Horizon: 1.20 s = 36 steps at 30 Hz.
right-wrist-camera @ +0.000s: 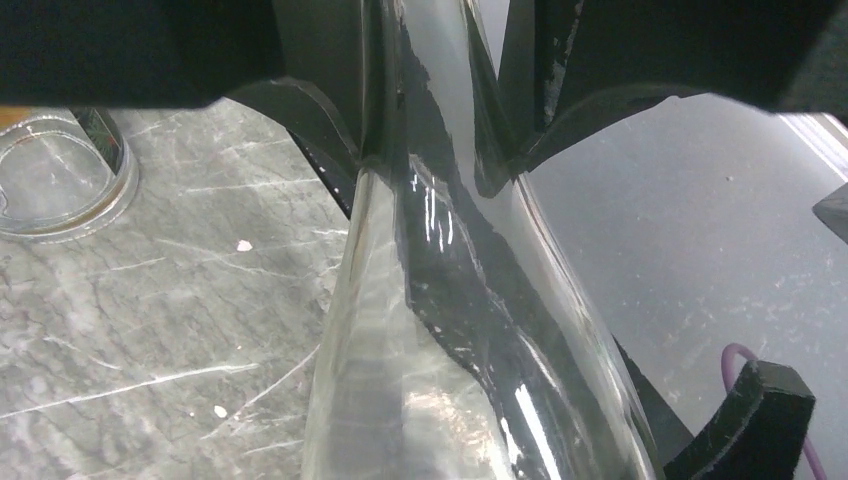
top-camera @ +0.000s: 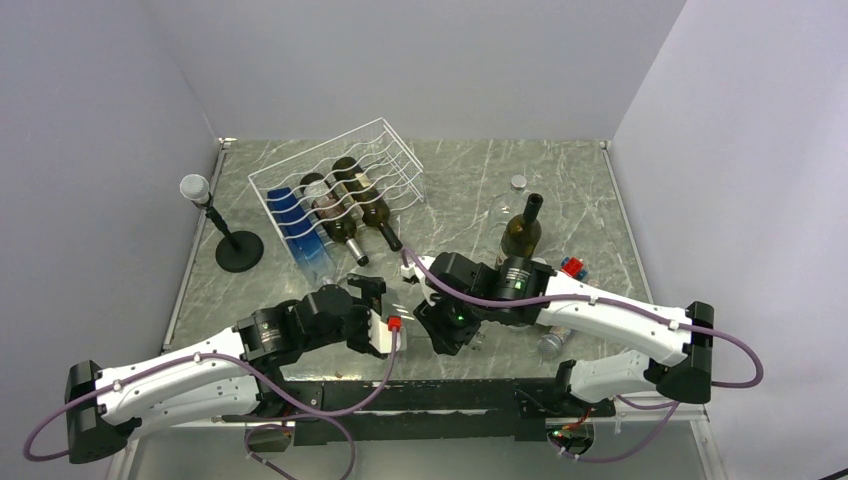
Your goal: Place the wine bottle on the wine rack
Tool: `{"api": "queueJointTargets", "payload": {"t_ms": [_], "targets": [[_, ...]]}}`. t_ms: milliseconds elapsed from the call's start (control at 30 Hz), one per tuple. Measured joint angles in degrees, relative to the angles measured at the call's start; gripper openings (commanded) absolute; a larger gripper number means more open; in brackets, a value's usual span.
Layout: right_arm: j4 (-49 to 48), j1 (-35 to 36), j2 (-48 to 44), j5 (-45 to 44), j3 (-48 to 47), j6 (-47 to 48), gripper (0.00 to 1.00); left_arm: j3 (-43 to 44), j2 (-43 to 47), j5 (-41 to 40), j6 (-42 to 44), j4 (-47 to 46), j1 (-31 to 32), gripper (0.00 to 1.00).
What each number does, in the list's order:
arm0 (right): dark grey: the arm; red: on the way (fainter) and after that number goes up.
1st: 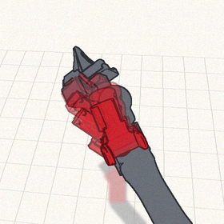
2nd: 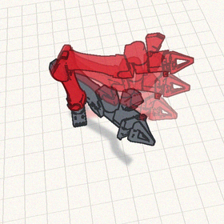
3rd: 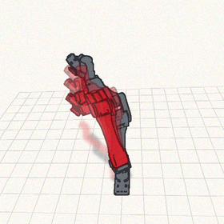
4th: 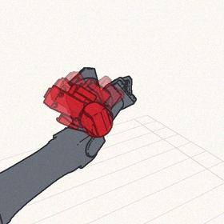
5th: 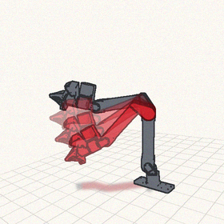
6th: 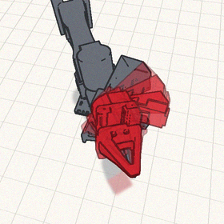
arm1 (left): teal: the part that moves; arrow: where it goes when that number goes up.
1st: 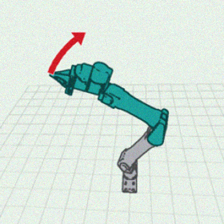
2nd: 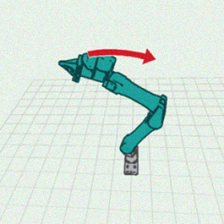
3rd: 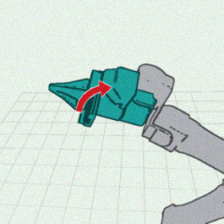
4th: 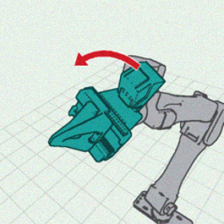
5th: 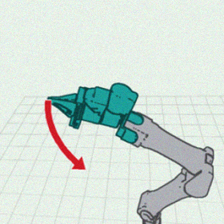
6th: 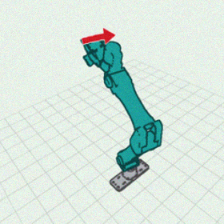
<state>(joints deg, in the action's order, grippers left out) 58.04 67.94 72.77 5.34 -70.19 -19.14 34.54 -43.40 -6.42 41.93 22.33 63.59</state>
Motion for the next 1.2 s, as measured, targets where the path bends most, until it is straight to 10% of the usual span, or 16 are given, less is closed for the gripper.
{"api": "queueJointTargets", "payload": {"t_ms": [1200], "targets": [[7.54, -4.70, -2.38, -9.25, -1.40, -4.74, 0.00, -2.82, 9.70, 1.84, 8.09, -8.02, -0.24, 0.99]]}}
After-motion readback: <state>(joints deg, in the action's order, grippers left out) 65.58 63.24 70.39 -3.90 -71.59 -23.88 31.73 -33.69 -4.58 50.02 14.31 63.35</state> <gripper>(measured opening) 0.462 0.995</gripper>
